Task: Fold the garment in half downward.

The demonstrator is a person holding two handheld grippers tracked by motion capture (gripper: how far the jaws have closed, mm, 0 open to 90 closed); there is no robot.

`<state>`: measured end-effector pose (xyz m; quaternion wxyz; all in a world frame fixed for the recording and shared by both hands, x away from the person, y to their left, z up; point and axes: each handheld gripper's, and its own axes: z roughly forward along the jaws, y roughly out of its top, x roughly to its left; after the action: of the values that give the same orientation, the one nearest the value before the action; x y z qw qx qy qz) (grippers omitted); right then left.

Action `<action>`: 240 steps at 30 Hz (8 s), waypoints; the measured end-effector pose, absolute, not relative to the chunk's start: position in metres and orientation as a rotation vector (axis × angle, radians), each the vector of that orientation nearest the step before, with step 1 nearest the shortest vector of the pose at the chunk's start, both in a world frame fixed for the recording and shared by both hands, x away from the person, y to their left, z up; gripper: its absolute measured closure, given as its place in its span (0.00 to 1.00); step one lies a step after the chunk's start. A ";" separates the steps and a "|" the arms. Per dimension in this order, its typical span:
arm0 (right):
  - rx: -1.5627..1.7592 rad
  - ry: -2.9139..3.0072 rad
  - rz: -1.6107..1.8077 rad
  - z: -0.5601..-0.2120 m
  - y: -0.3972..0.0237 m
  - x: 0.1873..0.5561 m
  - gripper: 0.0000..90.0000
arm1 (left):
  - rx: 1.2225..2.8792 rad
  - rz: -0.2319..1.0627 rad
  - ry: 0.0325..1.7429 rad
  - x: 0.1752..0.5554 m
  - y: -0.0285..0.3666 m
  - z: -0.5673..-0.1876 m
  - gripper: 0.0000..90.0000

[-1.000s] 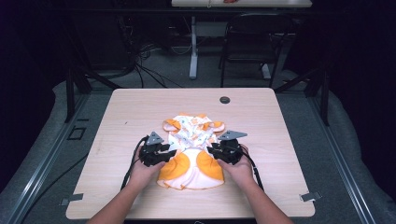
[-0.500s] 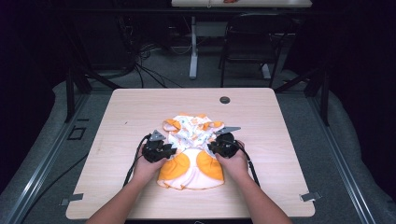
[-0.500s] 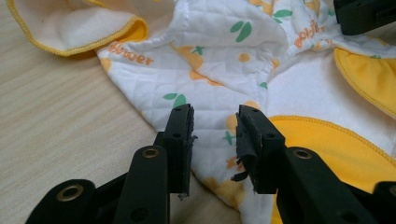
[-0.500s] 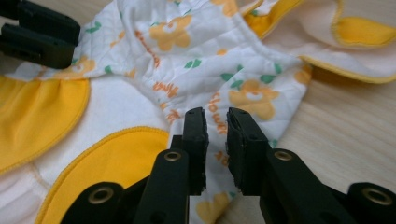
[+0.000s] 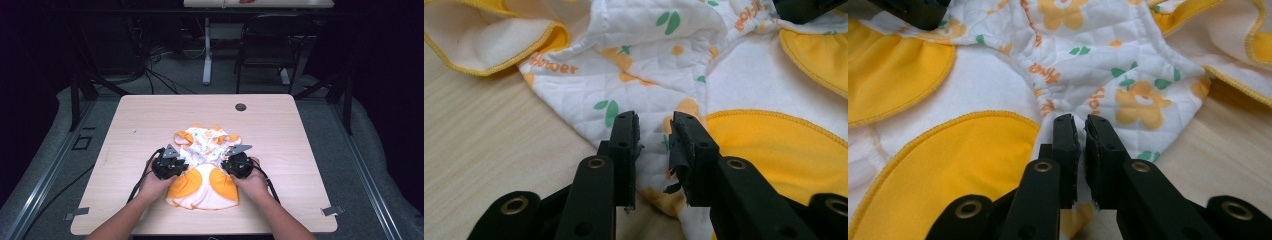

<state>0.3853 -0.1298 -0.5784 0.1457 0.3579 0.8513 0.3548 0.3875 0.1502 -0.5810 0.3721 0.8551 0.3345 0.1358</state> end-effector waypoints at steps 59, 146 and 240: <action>0.918 2.584 0.965 -0.522 -0.141 0.361 0.65 | 2.233 0.233 0.776 0.369 0.148 -0.531 0.64; 1.156 2.678 0.706 -0.557 -0.120 0.493 0.79 | 2.293 0.235 0.943 0.488 0.135 -0.567 0.76; 0.668 2.543 0.876 -0.463 -0.124 0.415 0.99 | 2.164 0.421 0.648 0.428 0.167 -0.478 0.95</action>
<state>0.4150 -0.1237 -0.4627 0.1842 0.2368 0.9019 0.3107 0.4279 0.1668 -0.4780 0.4097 0.8591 0.2572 0.1670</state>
